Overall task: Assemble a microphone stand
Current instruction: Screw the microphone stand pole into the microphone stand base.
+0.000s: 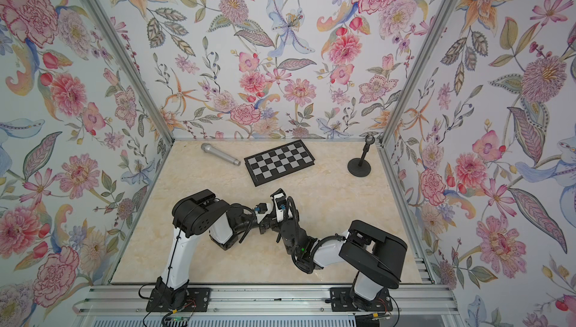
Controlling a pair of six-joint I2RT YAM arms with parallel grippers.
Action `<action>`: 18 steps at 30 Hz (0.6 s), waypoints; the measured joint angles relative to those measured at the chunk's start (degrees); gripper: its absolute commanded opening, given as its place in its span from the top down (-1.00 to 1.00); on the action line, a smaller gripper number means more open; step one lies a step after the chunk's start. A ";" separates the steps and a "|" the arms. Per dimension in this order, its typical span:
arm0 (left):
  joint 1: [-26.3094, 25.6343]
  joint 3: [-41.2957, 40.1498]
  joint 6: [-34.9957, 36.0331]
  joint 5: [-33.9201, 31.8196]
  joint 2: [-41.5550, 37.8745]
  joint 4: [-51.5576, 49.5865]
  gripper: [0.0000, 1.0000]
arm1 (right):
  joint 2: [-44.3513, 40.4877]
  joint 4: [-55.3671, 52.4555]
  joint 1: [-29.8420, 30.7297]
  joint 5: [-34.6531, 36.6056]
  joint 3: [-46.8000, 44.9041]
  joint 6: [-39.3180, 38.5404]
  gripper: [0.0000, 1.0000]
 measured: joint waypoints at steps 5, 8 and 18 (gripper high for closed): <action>-0.02 -0.02 0.00 -0.02 0.00 0.00 0.44 | -2.75 1.51 -2.58 -7.96 -3.37 -2.38 0.05; -0.02 -0.04 0.02 0.00 0.00 0.00 0.44 | -8.59 -3.32 -9.75 -25.77 -8.09 -5.25 -0.14; -0.17 -0.04 0.22 0.09 0.00 0.00 0.46 | -16.24 -13.79 -33.59 -78.99 -7.56 -14.01 -0.12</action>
